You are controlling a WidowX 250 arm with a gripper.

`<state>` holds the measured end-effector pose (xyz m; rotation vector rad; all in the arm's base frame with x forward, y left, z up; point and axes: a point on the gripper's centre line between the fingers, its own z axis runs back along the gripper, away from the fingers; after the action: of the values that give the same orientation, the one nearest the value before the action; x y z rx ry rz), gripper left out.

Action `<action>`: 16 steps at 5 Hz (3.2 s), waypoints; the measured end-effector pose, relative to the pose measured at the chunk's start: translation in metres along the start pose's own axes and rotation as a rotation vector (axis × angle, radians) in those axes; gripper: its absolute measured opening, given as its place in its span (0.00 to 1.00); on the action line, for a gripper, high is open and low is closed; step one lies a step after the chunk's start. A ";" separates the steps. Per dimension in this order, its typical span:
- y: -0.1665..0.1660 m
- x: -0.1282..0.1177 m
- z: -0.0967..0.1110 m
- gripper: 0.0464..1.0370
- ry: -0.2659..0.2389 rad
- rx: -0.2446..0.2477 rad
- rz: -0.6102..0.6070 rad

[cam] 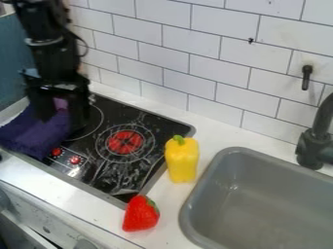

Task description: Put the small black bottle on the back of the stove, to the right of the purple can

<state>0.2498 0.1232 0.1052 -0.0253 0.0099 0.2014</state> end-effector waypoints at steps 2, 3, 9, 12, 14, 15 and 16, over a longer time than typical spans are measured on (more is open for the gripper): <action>0.031 -0.026 0.000 0.96 0.029 0.031 0.231; 0.042 -0.040 0.001 0.96 0.082 0.027 0.348; 0.106 -0.034 -0.015 0.96 -0.079 0.098 0.816; 0.110 -0.034 -0.034 0.96 -0.025 0.107 0.879; 0.118 -0.031 -0.040 0.90 -0.003 0.139 0.900; 0.123 -0.029 -0.038 0.65 0.001 0.158 0.905; 0.125 -0.029 -0.036 0.33 0.002 0.168 0.907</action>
<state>0.1961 0.2385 0.0664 0.1504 0.0403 1.1065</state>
